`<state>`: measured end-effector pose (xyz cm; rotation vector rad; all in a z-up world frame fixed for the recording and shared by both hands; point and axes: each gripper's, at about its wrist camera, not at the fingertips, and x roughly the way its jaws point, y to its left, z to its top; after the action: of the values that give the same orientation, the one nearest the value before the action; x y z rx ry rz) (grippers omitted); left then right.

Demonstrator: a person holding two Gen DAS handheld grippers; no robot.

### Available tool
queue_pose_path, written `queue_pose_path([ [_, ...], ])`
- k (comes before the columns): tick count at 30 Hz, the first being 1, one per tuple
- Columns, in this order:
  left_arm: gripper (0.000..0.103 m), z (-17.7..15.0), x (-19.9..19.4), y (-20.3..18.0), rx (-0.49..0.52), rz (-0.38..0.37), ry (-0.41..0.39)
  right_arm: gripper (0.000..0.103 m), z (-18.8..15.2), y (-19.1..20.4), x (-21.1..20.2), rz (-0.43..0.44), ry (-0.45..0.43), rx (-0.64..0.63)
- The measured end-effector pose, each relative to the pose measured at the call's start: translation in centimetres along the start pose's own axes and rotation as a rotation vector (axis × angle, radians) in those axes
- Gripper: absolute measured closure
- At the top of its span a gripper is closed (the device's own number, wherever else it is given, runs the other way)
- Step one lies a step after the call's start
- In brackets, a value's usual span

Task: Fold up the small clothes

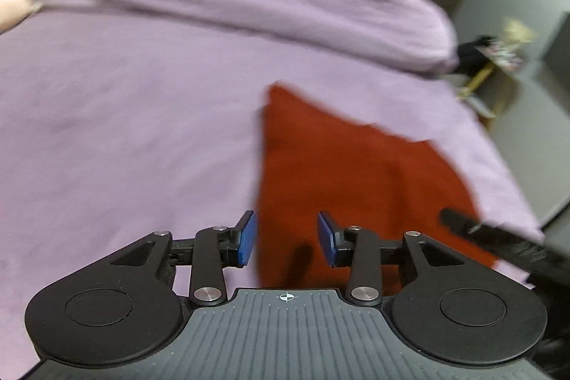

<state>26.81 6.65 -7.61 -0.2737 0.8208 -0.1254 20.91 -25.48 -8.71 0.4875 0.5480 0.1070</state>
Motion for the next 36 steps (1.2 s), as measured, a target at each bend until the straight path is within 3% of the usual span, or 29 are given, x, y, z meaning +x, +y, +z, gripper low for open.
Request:
queue_pose_path([
  [4,0.061,-0.6,1.6,1.2,-0.032,0.013,0.060,0.044,0.5,0.2,5.0,0.113,0.147,0.092],
  [6,0.060,-1.0,2.0,1.5,-0.031,-0.002,0.065,0.042,0.3,-0.4,7.3,0.154,0.231,0.162],
  [8,0.060,-1.2,2.0,1.6,-0.022,-0.004,0.066,0.042,0.2,-0.8,8.3,0.177,0.247,0.208],
  [9,0.060,-1.3,1.9,1.4,-0.015,-0.007,0.065,0.047,0.4,-0.6,8.4,0.181,0.242,0.195],
  [10,0.060,-1.2,1.9,1.2,-0.009,-0.011,0.067,0.065,0.6,-0.3,8.3,0.177,0.233,0.171],
  [12,0.060,-1.2,1.6,0.9,-0.006,-0.013,0.060,0.085,0.9,0.5,7.8,0.143,0.214,0.099],
  [16,0.058,-1.2,0.7,-0.1,0.001,-0.025,-0.003,0.090,1.7,1.7,4.8,0.020,0.100,-0.030],
  [17,0.058,-1.3,1.1,-0.3,0.004,-0.033,0.007,0.095,1.5,1.8,4.4,-0.041,0.084,-0.070],
  [19,0.060,-1.5,2.4,-0.7,-0.002,-0.060,0.061,0.095,0.8,1.4,5.4,-0.162,0.117,-0.141],
  [20,0.060,-1.6,3.0,-0.9,-0.006,-0.071,0.082,0.095,0.5,0.6,6.2,-0.142,0.175,-0.108],
  [21,0.060,-1.8,3.4,-1.0,-0.002,-0.075,0.097,0.093,0.3,-0.2,6.5,-0.113,0.210,-0.061],
  [23,0.059,-2.0,3.8,-1.1,0.005,-0.071,0.102,0.084,0.7,-1.1,5.3,-0.074,0.164,0.001],
  [24,0.059,-2.0,3.9,-1.0,0.000,-0.074,0.104,0.061,0.9,-1.7,4.8,-0.065,0.143,0.027],
  [25,0.059,-2.0,3.9,-0.9,-0.009,-0.079,0.107,0.045,1.3,-2.2,4.2,-0.058,0.110,0.061],
  [28,0.058,-2.0,3.7,-1.0,-0.018,-0.079,0.116,0.039,2.2,-3.8,3.5,-0.016,0.073,0.160],
  [31,0.055,-2.4,3.5,-1.5,0.012,-0.070,0.109,0.035,2.6,-4.6,5.5,0.060,0.133,0.251],
  [36,0.053,-3.3,2.4,-1.4,0.032,-0.071,0.110,0.034,2.7,-3.3,9.9,0.152,0.204,0.289],
])
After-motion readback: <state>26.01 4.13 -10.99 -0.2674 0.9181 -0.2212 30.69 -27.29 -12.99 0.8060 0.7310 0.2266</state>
